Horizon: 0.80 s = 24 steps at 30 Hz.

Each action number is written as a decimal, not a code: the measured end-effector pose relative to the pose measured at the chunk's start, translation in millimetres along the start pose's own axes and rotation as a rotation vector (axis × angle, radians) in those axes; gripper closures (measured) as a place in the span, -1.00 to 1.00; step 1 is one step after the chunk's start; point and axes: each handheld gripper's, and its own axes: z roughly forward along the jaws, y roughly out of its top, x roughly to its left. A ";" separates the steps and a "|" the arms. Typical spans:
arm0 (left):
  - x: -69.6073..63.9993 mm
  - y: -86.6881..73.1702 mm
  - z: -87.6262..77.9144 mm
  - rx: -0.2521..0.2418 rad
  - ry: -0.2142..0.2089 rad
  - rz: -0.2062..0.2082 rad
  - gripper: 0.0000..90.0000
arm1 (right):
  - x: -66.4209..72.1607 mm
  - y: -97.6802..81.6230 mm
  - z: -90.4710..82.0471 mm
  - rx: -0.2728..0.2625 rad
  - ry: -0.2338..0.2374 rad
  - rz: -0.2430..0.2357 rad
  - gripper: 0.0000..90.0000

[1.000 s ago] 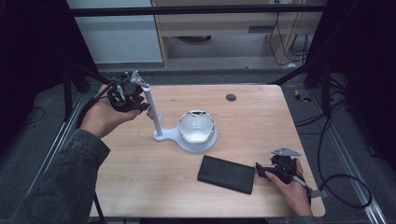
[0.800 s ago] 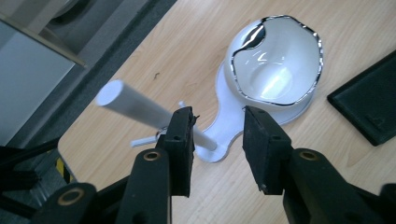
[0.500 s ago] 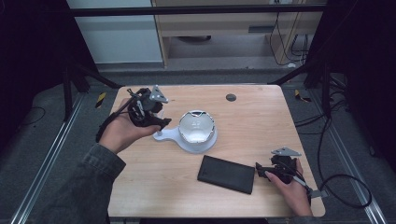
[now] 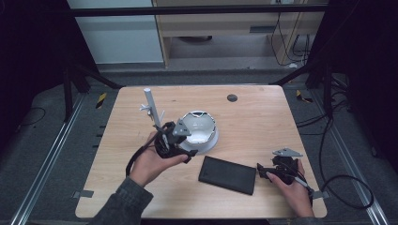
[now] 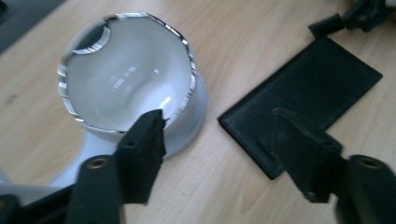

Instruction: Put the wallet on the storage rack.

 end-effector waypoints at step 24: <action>-32.3 -59.8 60.1 0.127 -0.067 -0.014 0.99 | 0.2 -0.2 -0.1 0.000 0.000 0.000 -0.96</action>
